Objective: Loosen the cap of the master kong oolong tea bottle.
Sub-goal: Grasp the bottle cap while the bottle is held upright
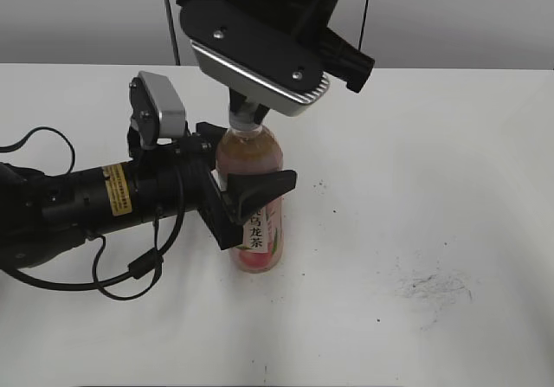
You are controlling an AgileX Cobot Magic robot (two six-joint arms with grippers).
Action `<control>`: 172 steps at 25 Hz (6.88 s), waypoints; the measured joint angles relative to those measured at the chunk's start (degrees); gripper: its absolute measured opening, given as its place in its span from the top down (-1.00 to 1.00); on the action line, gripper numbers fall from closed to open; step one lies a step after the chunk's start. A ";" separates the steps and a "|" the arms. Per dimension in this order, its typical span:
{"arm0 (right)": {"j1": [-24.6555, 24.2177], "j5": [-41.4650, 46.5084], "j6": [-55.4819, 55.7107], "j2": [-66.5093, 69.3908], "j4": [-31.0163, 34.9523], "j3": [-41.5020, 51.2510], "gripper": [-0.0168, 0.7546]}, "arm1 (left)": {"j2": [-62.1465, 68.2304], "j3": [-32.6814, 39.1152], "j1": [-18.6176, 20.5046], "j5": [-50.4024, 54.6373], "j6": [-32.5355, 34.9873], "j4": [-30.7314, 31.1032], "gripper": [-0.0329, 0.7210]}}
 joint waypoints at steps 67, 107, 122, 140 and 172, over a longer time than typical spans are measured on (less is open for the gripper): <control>0.00 -1.90 119.06 -2.45 0.62 3.92 -0.34 | 0.00 0.00 0.00 -0.22 0.71 1.00 -0.27; 0.00 -1.58 107.25 -0.69 1.52 3.43 0.22 | 0.00 -0.04 -0.05 -0.32 1.12 1.47 -0.27; 0.00 -0.77 109.52 -0.65 2.82 2.67 -0.04 | 0.00 -0.04 -0.05 -0.38 1.12 1.67 -0.27; 0.00 -0.33 109.89 -0.62 2.66 1.55 0.02 | 0.00 -0.04 0.00 -0.38 1.01 1.56 -0.27; 0.00 -0.66 36.85 -0.62 0.88 1.19 0.28 | 0.00 -0.04 0.00 -0.27 0.89 1.05 -0.27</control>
